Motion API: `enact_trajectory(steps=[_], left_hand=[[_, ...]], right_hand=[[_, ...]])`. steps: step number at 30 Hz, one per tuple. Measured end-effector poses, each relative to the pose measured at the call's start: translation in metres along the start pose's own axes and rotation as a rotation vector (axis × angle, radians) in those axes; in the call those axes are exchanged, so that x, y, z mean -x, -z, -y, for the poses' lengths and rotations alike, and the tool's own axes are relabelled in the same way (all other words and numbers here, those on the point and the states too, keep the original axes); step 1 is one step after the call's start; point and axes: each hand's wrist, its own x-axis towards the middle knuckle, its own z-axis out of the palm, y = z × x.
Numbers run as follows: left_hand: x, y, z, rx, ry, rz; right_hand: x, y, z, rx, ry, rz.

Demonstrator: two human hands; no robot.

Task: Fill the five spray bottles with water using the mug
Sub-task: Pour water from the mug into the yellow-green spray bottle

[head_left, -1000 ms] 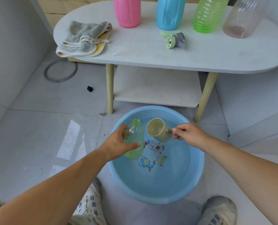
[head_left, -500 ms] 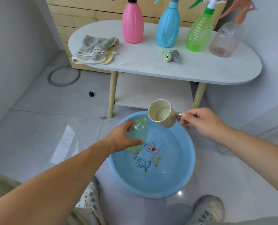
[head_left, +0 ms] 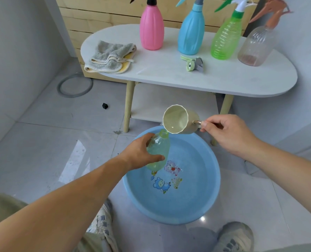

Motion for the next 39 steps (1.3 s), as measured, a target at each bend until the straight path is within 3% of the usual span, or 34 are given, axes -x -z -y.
enact_trajectory(steps=[39], left_hand=[[-0.0065,-0.0038,0.0057,0.006,0.038,-0.007]], right_hand=[[-0.0098,-0.0007,-0.0032,0.084,0.148,-0.085]])
